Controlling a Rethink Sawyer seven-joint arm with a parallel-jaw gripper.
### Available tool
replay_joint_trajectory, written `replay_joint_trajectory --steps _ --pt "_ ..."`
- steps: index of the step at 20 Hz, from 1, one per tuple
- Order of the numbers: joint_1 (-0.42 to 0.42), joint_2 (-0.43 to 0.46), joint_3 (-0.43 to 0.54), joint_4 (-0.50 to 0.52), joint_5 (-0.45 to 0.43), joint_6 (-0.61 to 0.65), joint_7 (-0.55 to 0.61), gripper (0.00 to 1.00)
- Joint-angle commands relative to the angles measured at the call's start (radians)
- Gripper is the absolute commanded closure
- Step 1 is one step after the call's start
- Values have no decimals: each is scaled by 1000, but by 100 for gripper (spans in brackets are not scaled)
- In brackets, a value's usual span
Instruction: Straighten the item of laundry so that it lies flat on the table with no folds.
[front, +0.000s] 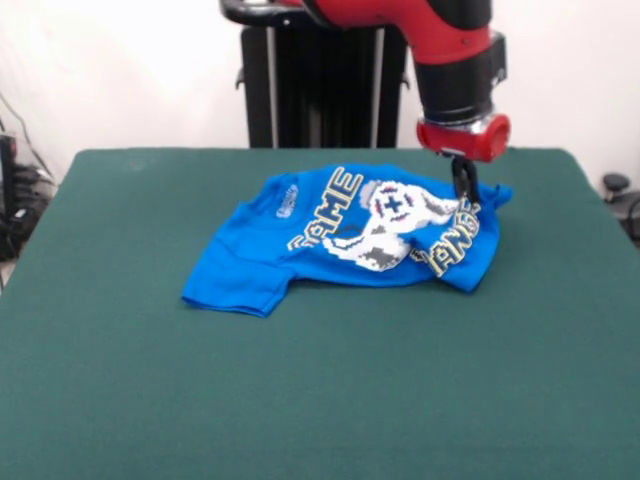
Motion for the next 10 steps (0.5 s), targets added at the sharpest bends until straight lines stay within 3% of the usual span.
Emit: replay_joint_trajectory --steps 1,10 --pt "-18 22 86 5 -2 175 130 100" --pt "-47 -5 108 67 -8 265 135 100"
